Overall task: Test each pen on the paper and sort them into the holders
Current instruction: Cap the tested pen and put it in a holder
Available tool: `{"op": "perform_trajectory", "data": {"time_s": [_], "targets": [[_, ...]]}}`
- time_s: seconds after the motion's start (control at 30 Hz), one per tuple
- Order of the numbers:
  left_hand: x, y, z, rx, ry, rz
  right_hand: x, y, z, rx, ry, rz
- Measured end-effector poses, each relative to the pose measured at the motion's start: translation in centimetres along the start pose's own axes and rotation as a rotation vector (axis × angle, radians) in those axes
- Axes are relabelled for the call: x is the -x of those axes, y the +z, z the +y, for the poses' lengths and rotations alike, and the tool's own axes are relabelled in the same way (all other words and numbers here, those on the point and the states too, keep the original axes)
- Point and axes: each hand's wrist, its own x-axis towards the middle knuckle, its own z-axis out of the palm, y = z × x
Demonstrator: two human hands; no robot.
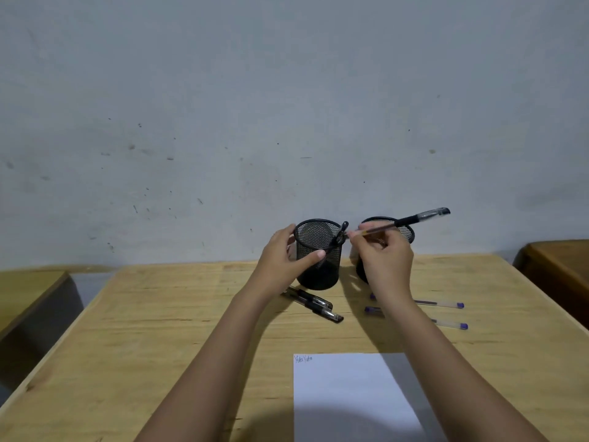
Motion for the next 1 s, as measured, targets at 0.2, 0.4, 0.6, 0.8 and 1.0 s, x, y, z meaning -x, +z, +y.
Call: {"op": "perform_trajectory", "data": {"time_s": [0.2, 0.4, 0.6, 0.8, 1.0], "targets": [[-0.1, 0.3, 0.4, 0.071, 0.020, -0.033, -2.5, 1.1, -0.4, 0.223, -0.023, -0.138], [0.1, 0.3, 0.7, 0.169, 0.045, -0.059, -3.7, 1.4, -1.5, 0.375, -0.038, -0.309], [0.2, 0.3, 0.9, 0.197, 0.057, -0.059, -3.9, 1.4, -2.0, 0.490, -0.051, -0.435], [0.3, 0.3, 1.0, 0.198, 0.058, -0.058, -4.1, 1.7, -2.9, 0.588, -0.062, -0.534], [0.2, 0.2, 0.8, 0.184, 0.040, -0.053, -4.7, 2.1, -3.3, 0.600, -0.050, -0.584]]}}
